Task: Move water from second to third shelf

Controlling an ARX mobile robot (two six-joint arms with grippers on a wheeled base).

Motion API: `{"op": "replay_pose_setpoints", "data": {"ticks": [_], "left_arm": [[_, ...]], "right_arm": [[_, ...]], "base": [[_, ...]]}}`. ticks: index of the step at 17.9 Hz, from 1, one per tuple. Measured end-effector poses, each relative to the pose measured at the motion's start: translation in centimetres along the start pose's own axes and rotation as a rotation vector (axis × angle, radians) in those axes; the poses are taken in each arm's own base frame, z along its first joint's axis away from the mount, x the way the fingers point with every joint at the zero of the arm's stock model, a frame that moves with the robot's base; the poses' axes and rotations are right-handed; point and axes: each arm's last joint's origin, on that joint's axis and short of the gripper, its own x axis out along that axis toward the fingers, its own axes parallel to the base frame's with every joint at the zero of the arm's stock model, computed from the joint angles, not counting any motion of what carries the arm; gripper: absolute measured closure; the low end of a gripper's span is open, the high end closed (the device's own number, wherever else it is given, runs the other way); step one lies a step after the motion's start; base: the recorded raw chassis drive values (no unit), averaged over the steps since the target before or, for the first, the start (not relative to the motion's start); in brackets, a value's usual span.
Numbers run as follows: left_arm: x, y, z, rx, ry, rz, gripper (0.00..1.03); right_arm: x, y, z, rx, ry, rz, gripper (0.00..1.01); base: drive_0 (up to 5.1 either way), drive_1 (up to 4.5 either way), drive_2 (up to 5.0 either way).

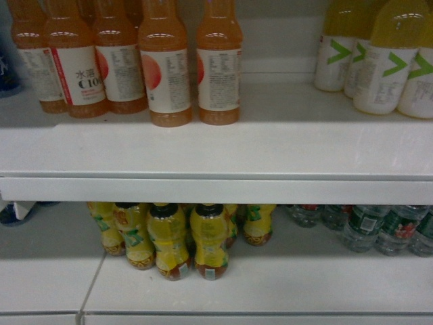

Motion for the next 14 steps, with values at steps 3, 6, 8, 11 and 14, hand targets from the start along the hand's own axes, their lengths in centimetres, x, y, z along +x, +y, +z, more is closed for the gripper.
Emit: {"op": "replay_pose_setpoints", "data": {"ticks": [3, 6, 8, 11, 14], "left_arm": [[0.00, 0.00, 0.03, 0.000, -0.003, 0.000, 0.05], [0.00, 0.00, 0.03, 0.000, -0.003, 0.000, 0.05], [0.00, 0.00, 0.03, 0.000, -0.003, 0.000, 0.05], [0.00, 0.00, 0.03, 0.000, -0.003, 0.000, 0.05], [0.00, 0.00, 0.05, 0.000, -0.005, 0.000, 0.05]], "right_arm": [[0.00, 0.00, 0.04, 0.001, -0.004, 0.000, 0.58], [0.00, 0.01, 0.04, 0.001, -0.004, 0.001, 0.58], [0.01, 0.01, -0.01, -0.001, 0.001, 0.002, 0.58], [0.00, 0.00, 0.03, 0.001, -0.003, 0.000, 0.58], [0.00, 0.00, 0.01, 0.000, -0.001, 0.001, 0.58]], "base": [[-4.8, 2.17, 2.2], [-4.9, 2.10, 2.1], [-4.6, 2.36, 2.4], [-4.6, 2.36, 2.4], [-4.6, 2.36, 2.4]]}}
